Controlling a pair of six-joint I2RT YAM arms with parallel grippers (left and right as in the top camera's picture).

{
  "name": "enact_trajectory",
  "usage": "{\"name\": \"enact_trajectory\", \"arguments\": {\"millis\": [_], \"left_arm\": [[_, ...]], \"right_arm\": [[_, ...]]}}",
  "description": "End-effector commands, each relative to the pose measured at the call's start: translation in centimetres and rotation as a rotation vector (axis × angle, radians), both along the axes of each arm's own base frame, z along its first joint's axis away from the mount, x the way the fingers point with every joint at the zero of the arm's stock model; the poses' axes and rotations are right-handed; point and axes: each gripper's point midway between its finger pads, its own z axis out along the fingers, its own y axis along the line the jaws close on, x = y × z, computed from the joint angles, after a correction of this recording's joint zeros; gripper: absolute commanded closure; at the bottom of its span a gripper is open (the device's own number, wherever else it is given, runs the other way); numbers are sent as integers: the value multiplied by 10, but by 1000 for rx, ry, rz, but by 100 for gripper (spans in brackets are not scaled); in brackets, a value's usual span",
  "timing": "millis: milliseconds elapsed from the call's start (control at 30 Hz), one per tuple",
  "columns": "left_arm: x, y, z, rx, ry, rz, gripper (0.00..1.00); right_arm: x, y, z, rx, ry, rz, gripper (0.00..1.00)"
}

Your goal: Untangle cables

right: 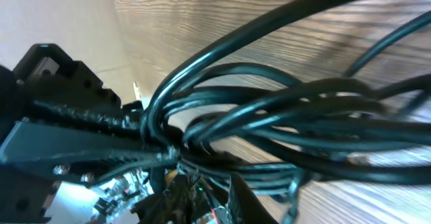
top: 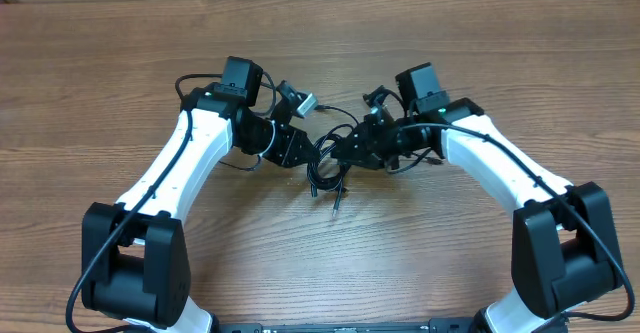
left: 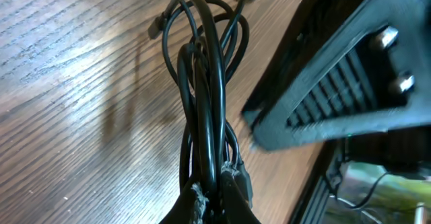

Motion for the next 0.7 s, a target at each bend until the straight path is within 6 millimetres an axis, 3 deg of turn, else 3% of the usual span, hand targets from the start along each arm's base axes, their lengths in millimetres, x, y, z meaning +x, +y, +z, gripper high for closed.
{"name": "enact_trajectory", "arguments": {"millis": [0,367,667], "left_arm": [[-4,-9,10,-76,43,1,96],[-6,-13,11,-108,62,-7,96],[-7,-15,14,-133,67,-14,96]], "right_arm": [[5,6,-2,-30,48,-57,83],[22,5,-9,-91,59,-177,82],[17,14,-13,-126,54,-178,82]]}}
